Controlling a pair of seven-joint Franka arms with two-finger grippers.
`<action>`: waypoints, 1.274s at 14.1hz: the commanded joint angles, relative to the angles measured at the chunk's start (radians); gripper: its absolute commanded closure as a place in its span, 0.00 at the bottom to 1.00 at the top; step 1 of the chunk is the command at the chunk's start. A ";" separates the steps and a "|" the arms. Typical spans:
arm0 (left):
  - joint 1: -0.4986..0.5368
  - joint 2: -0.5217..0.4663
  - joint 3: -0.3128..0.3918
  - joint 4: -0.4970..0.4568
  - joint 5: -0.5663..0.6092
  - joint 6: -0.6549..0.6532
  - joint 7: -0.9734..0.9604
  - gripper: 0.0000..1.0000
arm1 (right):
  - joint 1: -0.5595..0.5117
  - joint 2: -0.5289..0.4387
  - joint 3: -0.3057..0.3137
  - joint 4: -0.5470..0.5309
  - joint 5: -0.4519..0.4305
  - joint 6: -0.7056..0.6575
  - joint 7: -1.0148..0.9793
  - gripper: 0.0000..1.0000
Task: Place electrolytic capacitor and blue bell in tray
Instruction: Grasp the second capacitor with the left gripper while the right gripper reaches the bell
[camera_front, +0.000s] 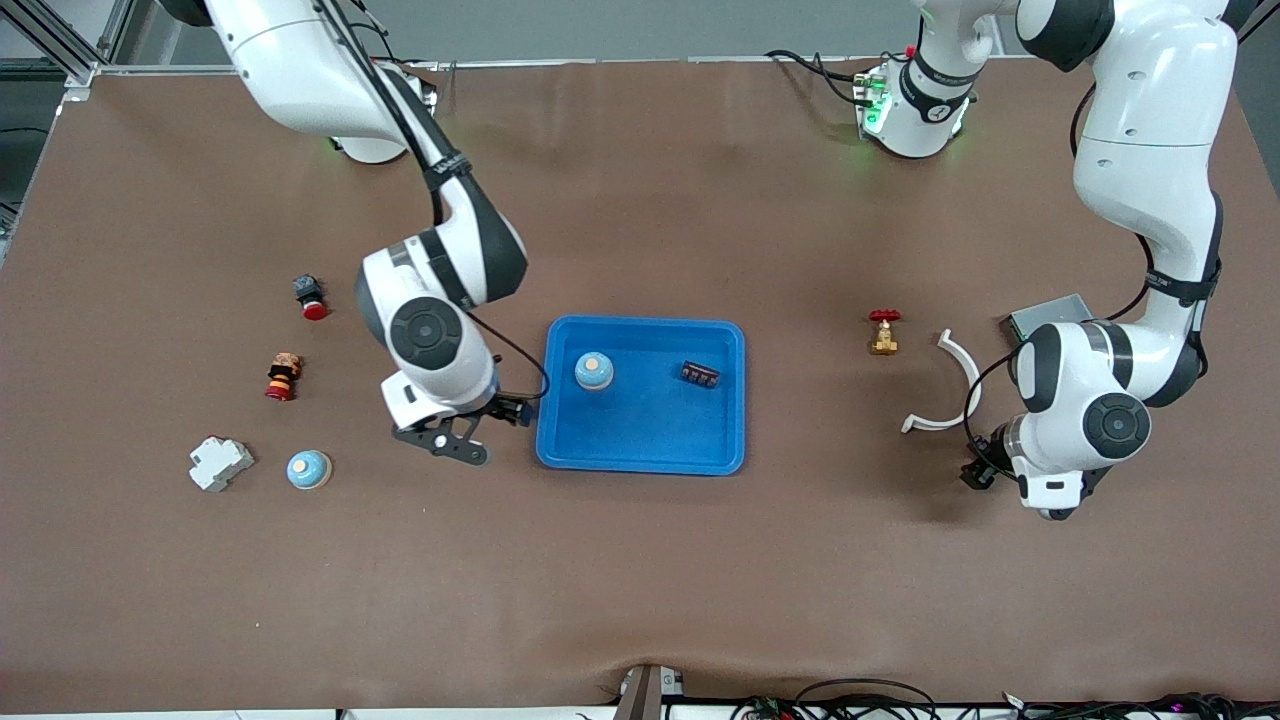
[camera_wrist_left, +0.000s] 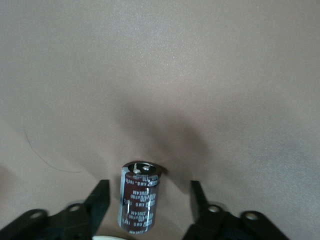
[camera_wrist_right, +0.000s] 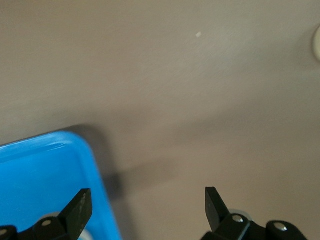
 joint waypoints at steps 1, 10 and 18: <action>0.016 -0.019 -0.002 -0.003 0.004 -0.041 0.003 1.00 | -0.076 -0.087 0.018 -0.098 -0.015 0.010 -0.122 0.00; 0.000 -0.116 -0.073 0.088 -0.011 -0.262 -0.121 1.00 | -0.308 -0.145 0.019 -0.335 -0.017 0.311 -0.478 0.00; -0.069 -0.106 -0.162 0.173 -0.060 -0.298 -0.414 1.00 | -0.437 -0.061 0.019 -0.244 -0.015 0.363 -0.679 0.00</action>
